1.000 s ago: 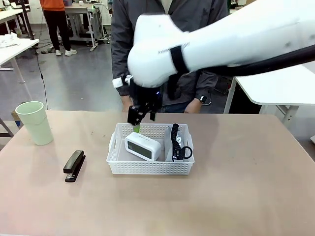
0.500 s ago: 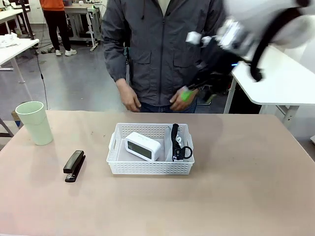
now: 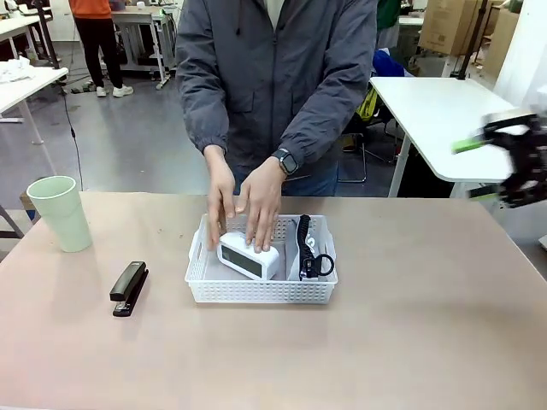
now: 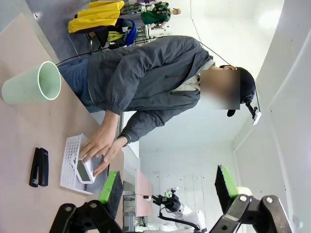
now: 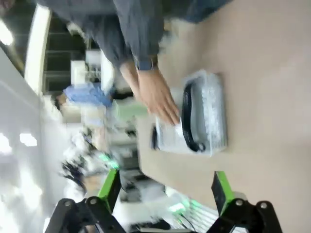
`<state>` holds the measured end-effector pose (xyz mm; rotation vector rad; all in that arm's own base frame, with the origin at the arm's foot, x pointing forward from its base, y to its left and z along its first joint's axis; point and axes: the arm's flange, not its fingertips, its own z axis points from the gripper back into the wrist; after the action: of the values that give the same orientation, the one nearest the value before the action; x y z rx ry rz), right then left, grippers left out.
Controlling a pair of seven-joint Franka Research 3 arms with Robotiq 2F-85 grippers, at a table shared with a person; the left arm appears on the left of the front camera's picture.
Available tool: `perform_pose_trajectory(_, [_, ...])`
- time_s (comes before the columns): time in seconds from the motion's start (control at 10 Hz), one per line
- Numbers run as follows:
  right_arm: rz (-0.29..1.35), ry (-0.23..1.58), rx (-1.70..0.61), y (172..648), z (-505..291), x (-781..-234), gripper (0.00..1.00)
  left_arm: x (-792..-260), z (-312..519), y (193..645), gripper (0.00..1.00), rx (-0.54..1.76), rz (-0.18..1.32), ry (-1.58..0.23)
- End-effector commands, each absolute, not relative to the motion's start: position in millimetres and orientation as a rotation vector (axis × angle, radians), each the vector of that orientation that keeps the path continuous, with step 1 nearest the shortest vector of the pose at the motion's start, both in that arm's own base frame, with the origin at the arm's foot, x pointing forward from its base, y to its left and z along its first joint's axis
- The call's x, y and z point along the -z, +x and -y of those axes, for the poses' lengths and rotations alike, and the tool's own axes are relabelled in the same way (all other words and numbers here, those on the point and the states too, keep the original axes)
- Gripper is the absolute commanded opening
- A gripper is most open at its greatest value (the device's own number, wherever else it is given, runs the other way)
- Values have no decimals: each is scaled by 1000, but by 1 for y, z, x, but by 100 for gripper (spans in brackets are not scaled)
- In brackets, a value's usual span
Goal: Efficiently arrange items inside the basket to fit them all.
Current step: Pick up the Digital clock and place it inside the Organizing basket, then pick up the Stapler and place it inside the Organizing basket.
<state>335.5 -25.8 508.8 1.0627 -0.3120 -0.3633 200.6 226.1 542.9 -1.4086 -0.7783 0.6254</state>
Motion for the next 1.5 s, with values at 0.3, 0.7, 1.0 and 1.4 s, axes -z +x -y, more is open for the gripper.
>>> perform_pose_trajectory(0.3, [601,1146,564,249,91,-420,100,-542,-226,200,100,-610,784,-1412])
perform_pose_trajectory(0.7, [534,1213,586,323,140,-493,100,-542,-226,200,100,-610,784,-1412])
perform_pose_trajectory(1.0, [534,1213,586,323,140,-493,100,-542,-226,200,100,-610,784,-1412])
perform_pose_trajectory(1.4, [534,1213,586,323,140,-493,100,-542,-226,200,100,-610,784,-1412])
